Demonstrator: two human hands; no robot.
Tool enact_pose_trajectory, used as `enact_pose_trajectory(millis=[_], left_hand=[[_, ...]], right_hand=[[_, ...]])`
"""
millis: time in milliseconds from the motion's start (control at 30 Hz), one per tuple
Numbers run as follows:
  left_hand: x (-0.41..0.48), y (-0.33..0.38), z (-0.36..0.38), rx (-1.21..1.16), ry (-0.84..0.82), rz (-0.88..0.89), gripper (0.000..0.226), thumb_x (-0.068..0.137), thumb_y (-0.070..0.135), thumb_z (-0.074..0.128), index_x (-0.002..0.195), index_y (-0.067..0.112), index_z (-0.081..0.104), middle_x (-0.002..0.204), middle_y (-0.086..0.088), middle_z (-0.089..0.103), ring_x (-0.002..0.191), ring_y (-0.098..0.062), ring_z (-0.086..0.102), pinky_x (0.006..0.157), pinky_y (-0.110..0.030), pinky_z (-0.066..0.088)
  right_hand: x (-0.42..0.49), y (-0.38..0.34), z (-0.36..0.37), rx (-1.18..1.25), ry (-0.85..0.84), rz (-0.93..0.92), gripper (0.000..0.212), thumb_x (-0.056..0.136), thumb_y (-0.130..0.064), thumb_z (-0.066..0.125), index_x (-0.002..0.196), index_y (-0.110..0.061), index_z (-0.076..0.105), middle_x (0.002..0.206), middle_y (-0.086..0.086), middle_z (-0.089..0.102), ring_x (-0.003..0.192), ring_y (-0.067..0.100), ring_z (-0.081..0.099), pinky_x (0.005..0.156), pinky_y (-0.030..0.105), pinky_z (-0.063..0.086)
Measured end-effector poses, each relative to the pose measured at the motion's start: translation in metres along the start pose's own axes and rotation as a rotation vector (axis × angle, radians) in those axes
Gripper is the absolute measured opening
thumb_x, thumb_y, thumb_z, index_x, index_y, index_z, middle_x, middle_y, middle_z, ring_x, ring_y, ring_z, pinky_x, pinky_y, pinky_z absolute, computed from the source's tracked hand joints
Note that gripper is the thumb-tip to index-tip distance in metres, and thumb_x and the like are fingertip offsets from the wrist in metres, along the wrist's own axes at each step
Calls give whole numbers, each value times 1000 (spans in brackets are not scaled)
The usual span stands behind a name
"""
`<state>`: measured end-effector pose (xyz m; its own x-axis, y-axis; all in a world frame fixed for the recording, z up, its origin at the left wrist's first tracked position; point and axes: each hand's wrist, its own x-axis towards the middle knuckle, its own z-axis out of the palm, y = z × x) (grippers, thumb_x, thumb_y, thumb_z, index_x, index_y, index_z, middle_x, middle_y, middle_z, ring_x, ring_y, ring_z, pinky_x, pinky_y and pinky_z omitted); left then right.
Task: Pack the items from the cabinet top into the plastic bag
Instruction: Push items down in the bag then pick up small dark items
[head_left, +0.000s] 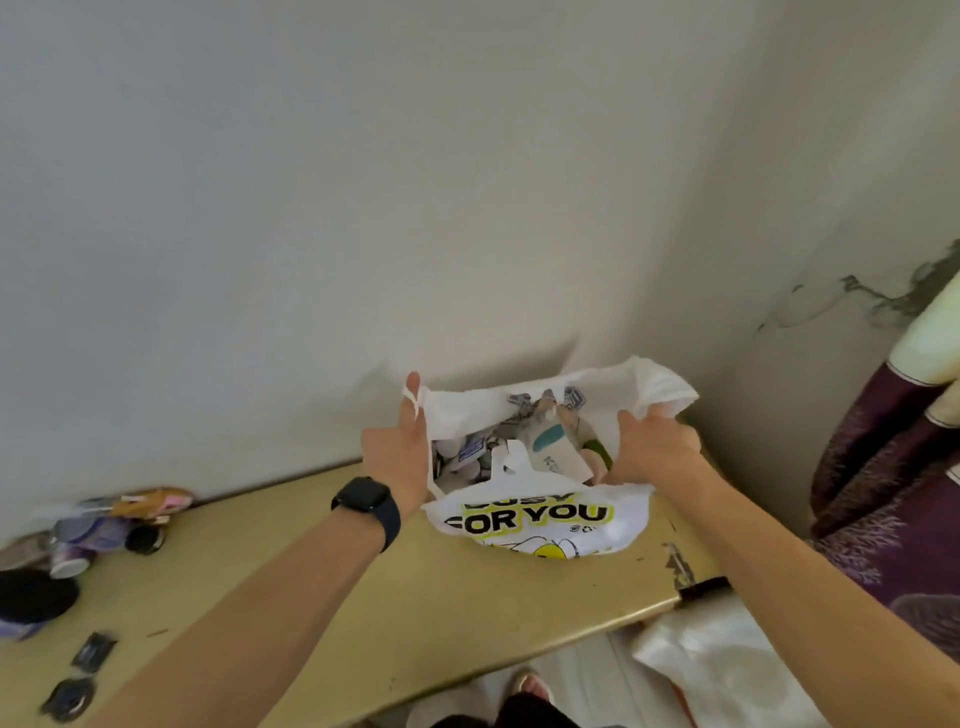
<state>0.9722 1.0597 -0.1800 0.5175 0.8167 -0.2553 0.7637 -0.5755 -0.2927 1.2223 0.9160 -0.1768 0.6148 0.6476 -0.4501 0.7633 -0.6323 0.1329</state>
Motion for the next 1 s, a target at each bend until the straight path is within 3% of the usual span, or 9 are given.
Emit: enact_pose_trajectory(millis=[100,233,333,433,633,733,800,900,1000], left_hand=[[-7,-2,14,69,-4,26,126,75,44,75,155,16,-18,164,-4,17,59,-18,37,53,-29,20],[-16,4,0,79,86,125,97,80,50,70,154,17,16,160,-10,-31,97,-28,52,68,-33,30],[-23,6,-3,-56,244,176,52,85,49,64,126,19,54,166,-8,7,102,-31,56,72,-35,33],[-34,9,-2,-229,450,194,21,83,38,64,97,23,71,131,0,62,86,-28,61,70,-36,44],[-33,18,-16,-150,802,314,25,77,21,58,101,14,64,127,-10,57,116,-33,52,88,-45,39],[-15,41,-21,-82,702,605,30,69,27,76,94,14,64,110,-6,60,109,-27,54,87,-42,41],[-2,57,-19,22,550,677,27,75,27,75,99,18,67,102,-2,61,105,-25,54,88,-41,42],[10,58,-14,160,176,432,46,94,35,54,138,21,52,147,-16,42,144,-40,22,118,-56,12],[17,27,7,150,-90,108,83,92,53,52,158,18,16,162,-26,-6,145,-52,-12,117,-64,-4]], right_hand=[[1,21,-11,123,-11,76,107,64,-61,76,147,-28,17,150,18,18,112,35,55,74,37,41],[-20,34,-19,258,1,15,105,68,-61,74,151,-40,13,159,9,-4,117,38,55,81,41,48],[-44,30,-2,344,133,-35,86,76,-64,66,148,-40,28,160,5,2,134,38,37,98,48,44],[-67,14,18,337,468,-66,63,82,-53,64,140,-33,47,159,13,18,137,42,27,102,55,40],[-62,-26,34,381,1008,-389,26,81,-12,69,106,-15,72,128,12,62,130,38,46,104,46,43],[-33,-35,28,363,874,-513,21,80,-5,68,96,-16,73,113,5,71,125,33,54,103,46,45],[-15,-34,25,154,543,-410,43,85,-19,63,127,-25,60,138,7,57,144,32,30,118,47,21],[-1,-10,22,-104,107,-199,85,82,-55,60,152,-35,16,164,13,-6,148,39,-21,116,60,-7],[-6,18,30,-127,-21,-163,97,78,-75,49,155,-33,7,164,15,-10,150,41,-5,114,70,-6]])
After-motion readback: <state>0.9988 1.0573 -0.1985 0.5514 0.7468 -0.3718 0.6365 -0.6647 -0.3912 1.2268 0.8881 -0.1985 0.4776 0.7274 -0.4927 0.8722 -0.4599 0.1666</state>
